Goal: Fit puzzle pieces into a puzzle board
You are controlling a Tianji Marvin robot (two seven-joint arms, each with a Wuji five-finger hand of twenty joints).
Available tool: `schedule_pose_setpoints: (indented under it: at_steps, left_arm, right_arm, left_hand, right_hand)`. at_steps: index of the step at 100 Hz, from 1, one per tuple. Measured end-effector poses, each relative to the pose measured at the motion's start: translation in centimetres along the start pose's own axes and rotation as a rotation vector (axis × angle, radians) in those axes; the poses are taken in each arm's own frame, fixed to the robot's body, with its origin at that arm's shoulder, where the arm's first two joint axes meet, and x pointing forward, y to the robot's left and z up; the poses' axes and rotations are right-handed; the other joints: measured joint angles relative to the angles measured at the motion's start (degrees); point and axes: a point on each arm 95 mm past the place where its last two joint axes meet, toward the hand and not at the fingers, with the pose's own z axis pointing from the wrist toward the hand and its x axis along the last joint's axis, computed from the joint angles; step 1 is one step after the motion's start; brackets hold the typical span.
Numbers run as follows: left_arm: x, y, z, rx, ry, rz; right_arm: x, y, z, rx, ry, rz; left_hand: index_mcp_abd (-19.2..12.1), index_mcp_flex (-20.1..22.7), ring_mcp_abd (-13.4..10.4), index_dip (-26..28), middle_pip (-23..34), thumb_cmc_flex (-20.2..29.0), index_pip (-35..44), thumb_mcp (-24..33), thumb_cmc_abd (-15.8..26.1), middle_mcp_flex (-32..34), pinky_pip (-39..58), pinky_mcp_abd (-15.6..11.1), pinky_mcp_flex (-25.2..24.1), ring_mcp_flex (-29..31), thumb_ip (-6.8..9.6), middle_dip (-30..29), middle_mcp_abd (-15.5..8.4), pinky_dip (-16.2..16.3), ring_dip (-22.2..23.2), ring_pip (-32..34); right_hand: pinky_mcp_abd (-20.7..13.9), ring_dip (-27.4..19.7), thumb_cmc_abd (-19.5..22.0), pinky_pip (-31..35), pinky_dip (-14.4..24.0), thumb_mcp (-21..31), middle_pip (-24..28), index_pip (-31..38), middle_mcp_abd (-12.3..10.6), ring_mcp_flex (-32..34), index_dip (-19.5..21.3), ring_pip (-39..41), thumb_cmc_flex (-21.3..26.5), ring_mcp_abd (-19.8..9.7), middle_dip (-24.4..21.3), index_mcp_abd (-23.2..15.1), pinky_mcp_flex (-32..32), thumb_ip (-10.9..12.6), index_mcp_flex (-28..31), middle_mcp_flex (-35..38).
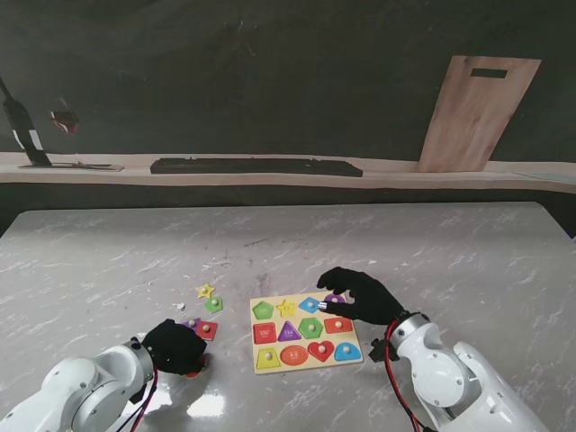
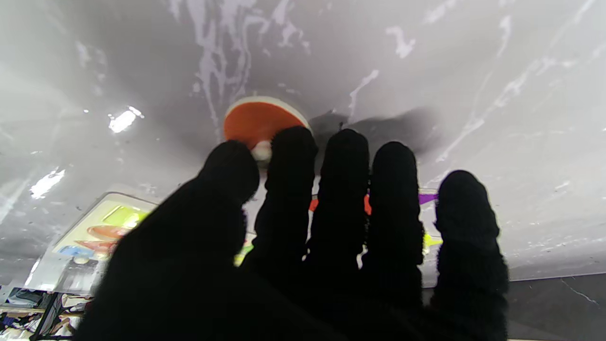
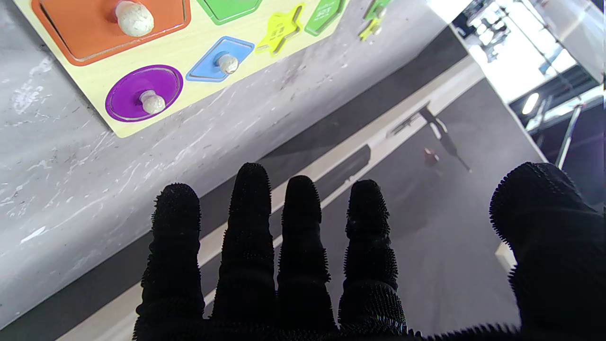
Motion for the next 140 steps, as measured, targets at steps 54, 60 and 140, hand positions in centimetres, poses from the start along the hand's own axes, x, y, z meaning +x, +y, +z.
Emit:
schedule_pose_setpoints:
  at_steps: [54,60,140]
  left_arm:
    - [0.0,0.0,0.0,-0.013,-0.003,-0.027]
    - [-0.1,0.0,-0.1,-0.002,0.000,-0.044]
    - [0.0,-2.1,-0.3,0.068,0.058,-0.034]
  right_arm:
    - [0.0,0.0,0.0,0.000,-0.001,0.004]
    - [0.0,0.0,0.0,0.001,-0.001,0.005]
    - [-0.1,-0.1,0.1,0.004,0.004,0.005]
  left_hand:
    - [0.6,0.4,0.1,-0.1,0.7,-3.5,0.8,7.8,-2.8,0.6,0.6,0.0,1.6,2.5,-0.05,-0.2,0.0,0.1,0.0,0.8]
    - [0.6,0.4,0.1,-0.1,0.7,-3.6,0.7,8.4,-2.8,0.6,0.6,0.0,1.6,2.2,-0.05,-0.2,0.0,0.1,0.0,0.8]
    - [0.5,0.4,0.1,1.5,2.9,-4.4,0.7,11.3,-4.9,2.2,2.0,0.0,3.0,3.5,0.62,0.4,-0.1,0.2,0.0,2.7]
  right_hand:
    - [0.0,0.0,0.0,0.0,0.0,0.0,0.0,0.0,0.0,0.0,0.0,0.0,0.0,0.0,0.0,0.0,0.0,0.0,0.0,0.0]
    - [0.0,0.0,0.0,0.0,0.0,0.0,0.0,0.0,0.0,0.0,0.0,0.0,0.0,0.0,0.0,0.0,0.0,0.0,0.0,0.0]
    - [0.0,0.0,0.0,0.0,0.0,0.0,0.0,0.0,0.0,0.0,0.0,0.0,0.0,0.0,0.0,0.0,0.0,0.0,0.0,0.0]
